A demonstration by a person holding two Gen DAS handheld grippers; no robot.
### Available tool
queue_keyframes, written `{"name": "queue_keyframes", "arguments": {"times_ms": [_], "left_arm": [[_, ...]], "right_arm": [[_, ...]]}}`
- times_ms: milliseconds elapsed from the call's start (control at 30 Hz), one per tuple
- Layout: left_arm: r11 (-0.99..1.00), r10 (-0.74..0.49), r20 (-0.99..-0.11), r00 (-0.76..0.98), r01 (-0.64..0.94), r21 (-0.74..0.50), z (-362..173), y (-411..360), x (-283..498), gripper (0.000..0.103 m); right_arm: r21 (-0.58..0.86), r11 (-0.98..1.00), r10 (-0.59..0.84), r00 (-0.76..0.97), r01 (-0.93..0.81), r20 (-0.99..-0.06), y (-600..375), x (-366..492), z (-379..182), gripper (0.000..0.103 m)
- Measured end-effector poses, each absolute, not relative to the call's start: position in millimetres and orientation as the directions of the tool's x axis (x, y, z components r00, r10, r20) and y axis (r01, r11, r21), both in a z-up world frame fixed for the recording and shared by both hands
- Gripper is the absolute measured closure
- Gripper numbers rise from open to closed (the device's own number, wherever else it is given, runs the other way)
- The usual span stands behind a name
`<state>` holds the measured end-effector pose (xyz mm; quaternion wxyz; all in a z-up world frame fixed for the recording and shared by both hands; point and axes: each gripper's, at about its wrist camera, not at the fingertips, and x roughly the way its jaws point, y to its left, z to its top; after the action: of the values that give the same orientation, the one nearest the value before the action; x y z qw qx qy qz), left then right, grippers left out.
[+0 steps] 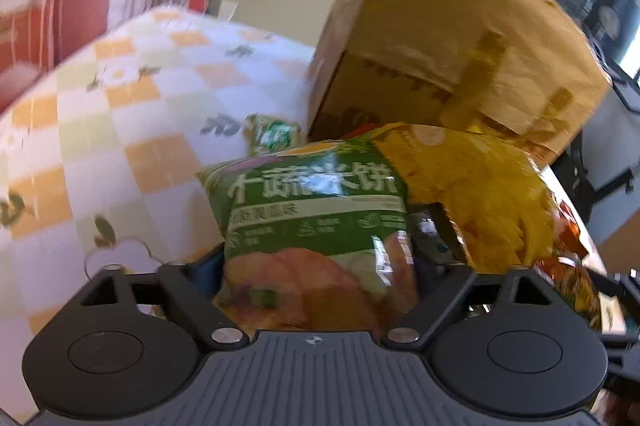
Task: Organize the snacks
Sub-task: 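Lift both held snack bags up toward the cardboard box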
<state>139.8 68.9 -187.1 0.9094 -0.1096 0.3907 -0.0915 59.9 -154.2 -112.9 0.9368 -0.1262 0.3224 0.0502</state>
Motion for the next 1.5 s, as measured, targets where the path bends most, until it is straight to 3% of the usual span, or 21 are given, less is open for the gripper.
{"name": "queue_keyframes", "arguments": {"times_ms": [167,533,767,1067,1500], "left_arm": [[0.983,-0.183,-0.701,0.689,0.106,-0.153,-174,59,130,0.027],[0.988,-0.148,-0.713,0.685,0.072,-0.136,-163,79,108,0.028],[0.989,-0.139,-0.717,0.683,0.063,-0.132,-167,76,101,0.027],[0.99,-0.137,-0.705,0.696,0.066,-0.127,-170,76,100,0.027],[0.991,-0.132,-0.703,0.699,0.069,-0.118,-172,74,99,0.027]], "right_arm": [[-0.181,0.966,0.035,0.792,-0.182,-0.61,-153,54,-103,0.03],[-0.056,0.985,0.092,0.77,-0.164,-0.631,-160,45,-87,0.035],[-0.196,0.959,0.03,0.76,-0.205,-0.65,-140,49,-102,0.031],[-0.275,0.93,0.006,0.76,-0.242,-0.649,-134,43,-114,0.024],[-0.381,0.888,-0.071,0.741,-0.259,-0.668,-125,44,-130,0.026]]}}
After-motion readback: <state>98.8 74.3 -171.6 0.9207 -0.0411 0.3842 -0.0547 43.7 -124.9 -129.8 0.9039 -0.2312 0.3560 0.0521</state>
